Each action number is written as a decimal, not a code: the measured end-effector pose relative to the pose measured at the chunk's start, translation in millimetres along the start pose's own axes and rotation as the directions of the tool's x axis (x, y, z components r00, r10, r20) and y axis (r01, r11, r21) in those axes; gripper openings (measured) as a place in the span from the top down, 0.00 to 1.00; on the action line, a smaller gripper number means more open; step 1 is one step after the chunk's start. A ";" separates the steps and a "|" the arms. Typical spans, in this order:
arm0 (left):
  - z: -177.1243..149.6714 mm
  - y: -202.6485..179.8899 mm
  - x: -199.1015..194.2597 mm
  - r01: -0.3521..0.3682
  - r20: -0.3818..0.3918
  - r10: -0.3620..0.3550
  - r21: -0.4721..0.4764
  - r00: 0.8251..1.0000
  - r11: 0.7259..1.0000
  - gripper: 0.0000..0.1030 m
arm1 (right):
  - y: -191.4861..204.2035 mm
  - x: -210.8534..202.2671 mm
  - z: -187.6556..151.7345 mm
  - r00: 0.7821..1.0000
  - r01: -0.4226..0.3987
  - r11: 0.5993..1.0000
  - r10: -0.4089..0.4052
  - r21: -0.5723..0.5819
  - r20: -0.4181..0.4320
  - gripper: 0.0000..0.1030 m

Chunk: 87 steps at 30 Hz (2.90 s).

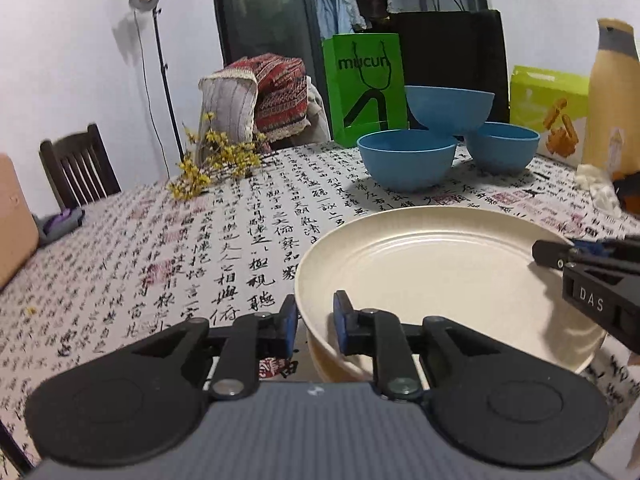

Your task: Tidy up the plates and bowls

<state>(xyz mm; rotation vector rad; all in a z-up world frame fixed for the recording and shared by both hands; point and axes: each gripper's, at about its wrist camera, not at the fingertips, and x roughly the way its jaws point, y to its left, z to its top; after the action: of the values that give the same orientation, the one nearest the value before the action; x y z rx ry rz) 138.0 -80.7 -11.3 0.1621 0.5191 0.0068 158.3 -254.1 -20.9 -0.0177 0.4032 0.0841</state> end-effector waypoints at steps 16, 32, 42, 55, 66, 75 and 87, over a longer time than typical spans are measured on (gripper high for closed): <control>-10.1 5.9 11.6 0.063 -0.041 -0.064 -0.006 0.997 0.998 0.62 | -9.9 6.8 -6.7 0.999 -0.035 0.999 0.035 0.009 0.004 0.82; -15.5 92.6 -5.8 0.061 0.157 -0.029 -0.207 0.987 0.976 0.00 | -72.7 23.0 3.8 0.979 -0.156 0.971 0.128 0.179 0.158 0.00; -33.1 122.2 -2.8 0.056 0.206 0.009 -0.312 0.979 0.949 0.00 | -77.0 24.1 -0.2 0.972 -0.192 0.958 0.156 0.212 0.174 0.00; -36.4 119.5 -5.1 0.072 0.231 0.004 -0.319 0.973 0.945 0.00 | -73.8 22.8 -2.1 0.972 -0.178 0.961 0.138 0.212 0.191 0.00; -36.7 119.1 -6.2 0.063 0.231 0.014 -0.325 0.973 0.944 0.00 | -73.5 19.9 -3.5 0.972 -0.163 0.963 0.118 0.217 0.205 0.00; -36.7 119.3 -6.6 0.063 0.229 0.015 -0.330 0.973 0.942 0.00 | -72.1 18.4 -4.0 0.972 -0.157 0.964 0.112 0.215 0.207 0.00; -37.1 119.7 -7.2 0.063 0.229 0.015 -0.331 0.973 0.942 0.00 | -69.8 14.7 -5.1 0.970 -0.147 0.967 0.100 0.207 0.220 0.00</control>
<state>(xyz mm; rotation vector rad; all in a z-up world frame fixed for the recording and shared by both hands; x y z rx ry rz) 117.6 42.8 -20.8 -0.1779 0.2821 0.0524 175.7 -322.7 -31.4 0.2360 0.2017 0.1632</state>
